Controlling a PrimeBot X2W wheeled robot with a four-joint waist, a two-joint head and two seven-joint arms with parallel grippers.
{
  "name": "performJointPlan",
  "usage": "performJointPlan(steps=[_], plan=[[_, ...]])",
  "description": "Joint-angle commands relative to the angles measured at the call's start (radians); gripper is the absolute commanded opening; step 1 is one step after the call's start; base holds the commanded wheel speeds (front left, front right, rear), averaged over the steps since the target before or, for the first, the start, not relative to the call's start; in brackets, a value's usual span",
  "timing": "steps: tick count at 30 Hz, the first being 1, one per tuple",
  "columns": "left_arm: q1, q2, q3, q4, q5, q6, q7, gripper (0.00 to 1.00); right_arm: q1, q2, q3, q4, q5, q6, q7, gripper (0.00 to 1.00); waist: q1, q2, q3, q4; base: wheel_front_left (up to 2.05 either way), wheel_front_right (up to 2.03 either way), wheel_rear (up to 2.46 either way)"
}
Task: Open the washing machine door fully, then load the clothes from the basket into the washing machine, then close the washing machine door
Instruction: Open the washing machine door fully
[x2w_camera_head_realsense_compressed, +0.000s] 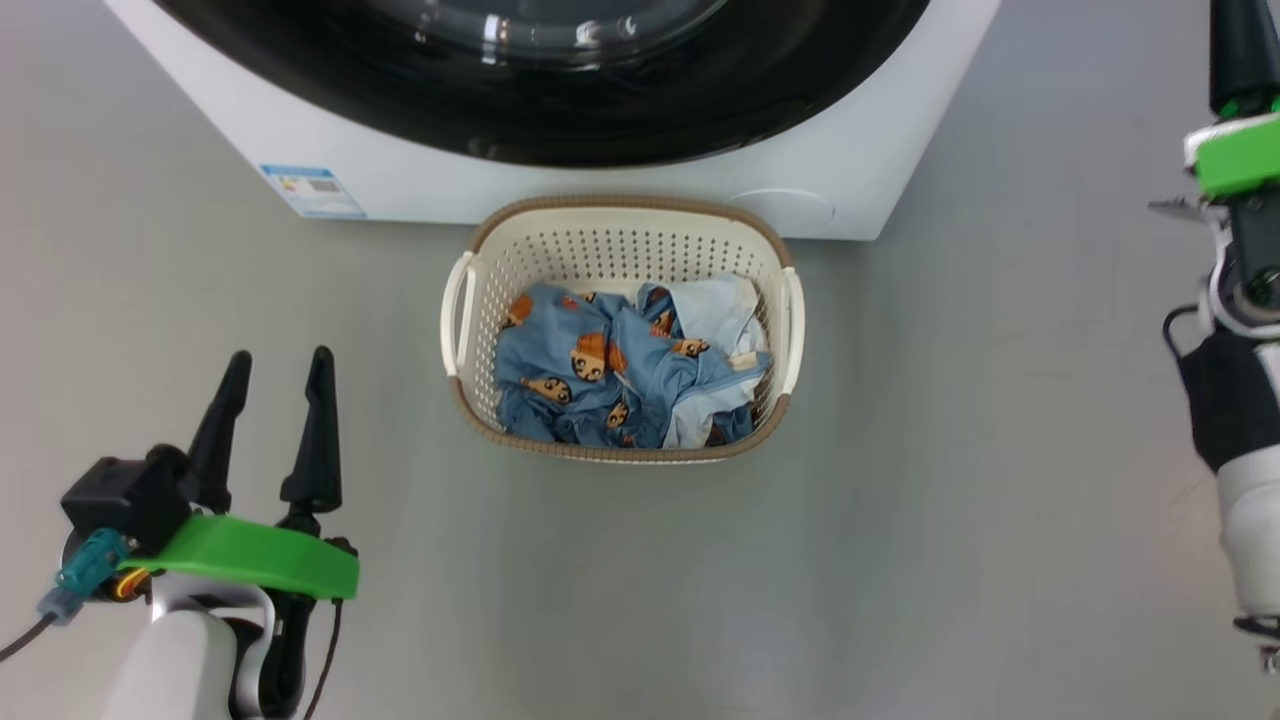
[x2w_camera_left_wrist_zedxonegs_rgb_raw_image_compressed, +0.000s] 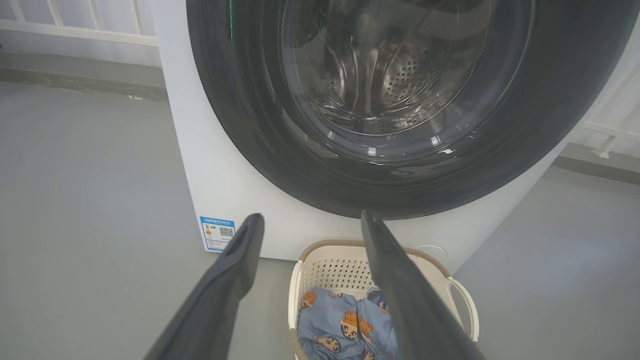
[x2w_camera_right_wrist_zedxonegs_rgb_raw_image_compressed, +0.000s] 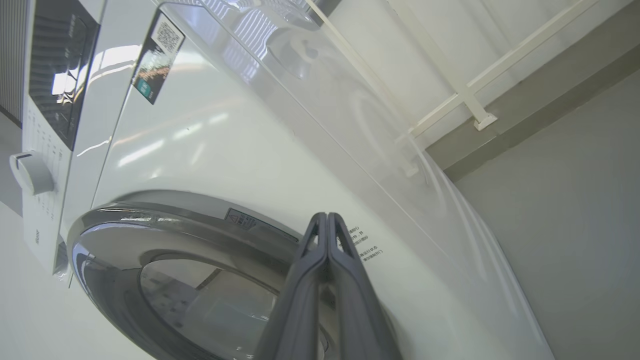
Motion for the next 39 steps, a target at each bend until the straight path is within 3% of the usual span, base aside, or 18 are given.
performJointPlan(steps=[1,13,39], plan=[[-0.031,0.039,0.029,-0.027,-0.008,-0.003,-0.006,1.0,-0.029,0.0,0.018,-0.016,0.035,0.002,0.024,0.0,-0.0001,0.0,0.023,0.016,0.0,0.0,0.0],[-0.058,0.045,0.012,-0.036,-0.027,-0.003,-0.006,1.0,-0.199,-0.058,0.08,0.039,0.273,0.002,0.278,0.0,-0.0001,0.0,0.088,0.052,0.0,0.0,0.0],[-0.099,0.012,-0.018,-0.026,-0.056,-0.003,-0.006,1.0,-0.486,-0.086,0.124,0.242,0.368,0.002,0.508,0.0,-0.0001,0.0,0.173,0.121,0.0,0.0,0.0]])
